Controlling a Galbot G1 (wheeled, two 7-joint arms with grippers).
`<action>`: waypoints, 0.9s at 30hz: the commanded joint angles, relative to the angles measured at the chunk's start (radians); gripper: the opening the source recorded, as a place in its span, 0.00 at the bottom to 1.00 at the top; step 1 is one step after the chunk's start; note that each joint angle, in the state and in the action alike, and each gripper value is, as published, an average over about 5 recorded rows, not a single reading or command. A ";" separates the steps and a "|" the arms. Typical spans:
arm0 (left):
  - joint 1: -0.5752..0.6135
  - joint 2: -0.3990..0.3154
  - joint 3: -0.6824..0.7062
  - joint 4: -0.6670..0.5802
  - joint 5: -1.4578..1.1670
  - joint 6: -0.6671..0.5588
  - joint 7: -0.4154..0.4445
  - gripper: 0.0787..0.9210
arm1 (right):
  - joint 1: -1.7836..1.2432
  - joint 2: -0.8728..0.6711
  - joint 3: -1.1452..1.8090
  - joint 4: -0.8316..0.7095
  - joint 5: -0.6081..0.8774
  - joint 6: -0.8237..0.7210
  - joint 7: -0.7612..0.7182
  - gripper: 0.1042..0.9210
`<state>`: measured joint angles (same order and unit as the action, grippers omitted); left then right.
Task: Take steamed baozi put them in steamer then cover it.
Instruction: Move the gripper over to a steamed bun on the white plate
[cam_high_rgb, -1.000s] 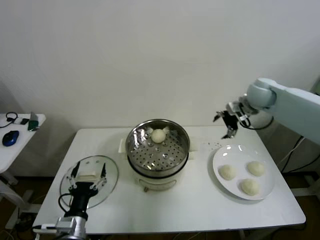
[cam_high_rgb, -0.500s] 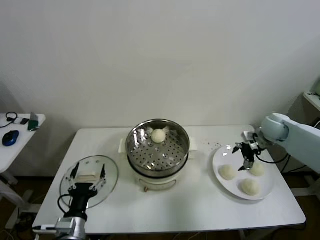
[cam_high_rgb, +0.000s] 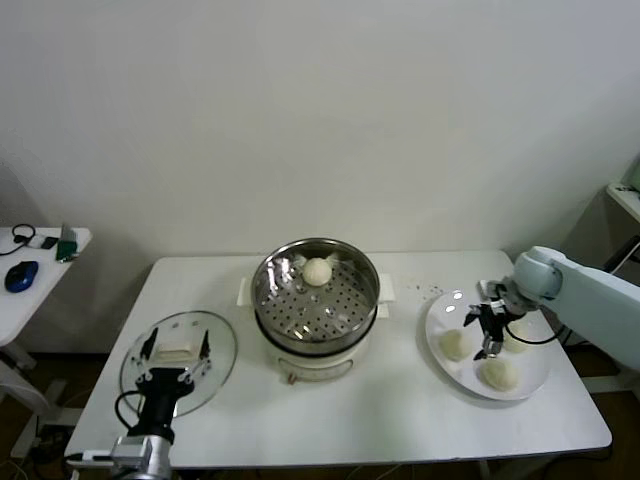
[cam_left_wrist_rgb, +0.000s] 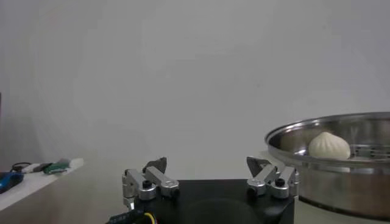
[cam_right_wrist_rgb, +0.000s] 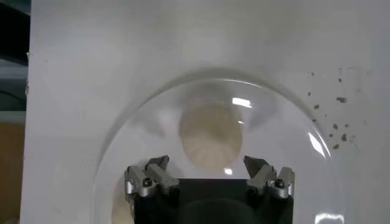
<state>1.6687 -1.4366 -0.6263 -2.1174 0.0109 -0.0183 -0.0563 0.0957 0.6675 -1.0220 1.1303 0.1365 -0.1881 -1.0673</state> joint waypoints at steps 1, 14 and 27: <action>-0.002 0.004 -0.002 0.003 0.001 0.002 0.000 0.88 | -0.033 0.076 0.021 -0.073 -0.007 -0.003 0.002 0.88; -0.007 0.007 -0.001 0.006 0.000 0.005 -0.001 0.88 | -0.036 0.098 0.008 -0.103 -0.021 0.012 -0.002 0.88; -0.007 0.009 0.002 0.003 0.000 0.005 0.000 0.88 | -0.030 0.089 0.015 -0.107 -0.006 0.018 -0.001 0.71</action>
<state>1.6612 -1.4286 -0.6251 -2.1123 0.0103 -0.0136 -0.0566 0.0648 0.7518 -1.0089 1.0304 0.1255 -0.1716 -1.0691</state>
